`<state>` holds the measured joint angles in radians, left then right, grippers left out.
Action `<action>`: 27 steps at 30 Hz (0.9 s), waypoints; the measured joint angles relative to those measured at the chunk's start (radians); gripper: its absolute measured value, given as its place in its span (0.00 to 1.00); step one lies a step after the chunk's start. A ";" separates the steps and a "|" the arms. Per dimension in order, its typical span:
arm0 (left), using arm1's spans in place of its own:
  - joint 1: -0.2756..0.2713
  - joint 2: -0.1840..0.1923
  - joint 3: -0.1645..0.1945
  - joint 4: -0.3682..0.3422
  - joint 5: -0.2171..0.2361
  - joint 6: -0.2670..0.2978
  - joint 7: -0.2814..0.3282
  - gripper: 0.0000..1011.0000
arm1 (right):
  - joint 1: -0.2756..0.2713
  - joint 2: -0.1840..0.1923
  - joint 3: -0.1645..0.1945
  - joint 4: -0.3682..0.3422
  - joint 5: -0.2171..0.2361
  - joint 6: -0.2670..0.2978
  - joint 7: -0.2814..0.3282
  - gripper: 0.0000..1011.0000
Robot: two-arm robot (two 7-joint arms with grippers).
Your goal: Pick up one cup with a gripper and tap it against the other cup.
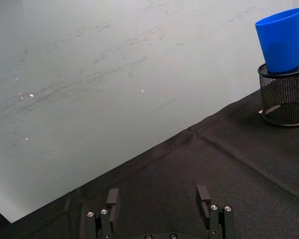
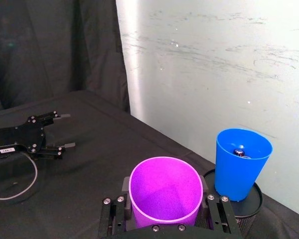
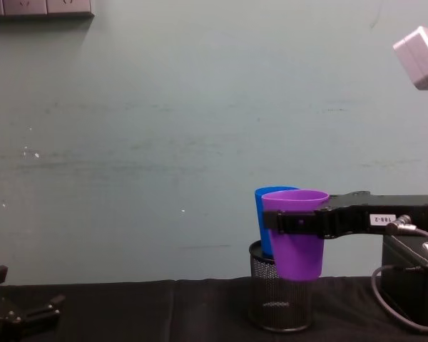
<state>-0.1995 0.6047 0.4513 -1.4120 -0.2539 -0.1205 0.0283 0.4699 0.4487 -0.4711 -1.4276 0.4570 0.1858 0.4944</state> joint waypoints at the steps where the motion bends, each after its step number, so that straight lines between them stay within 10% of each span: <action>1: 0.000 0.000 0.000 0.000 0.000 0.000 0.000 0.99 | 0.000 0.000 0.000 0.000 0.000 0.000 0.000 0.73; 27: 0.000 0.000 0.000 0.000 0.000 0.000 0.000 0.99 | 0.000 0.000 0.000 0.000 0.000 0.000 0.000 0.73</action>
<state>-0.1995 0.6046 0.4514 -1.4120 -0.2539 -0.1205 0.0283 0.4699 0.4487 -0.4710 -1.4276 0.4570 0.1856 0.4944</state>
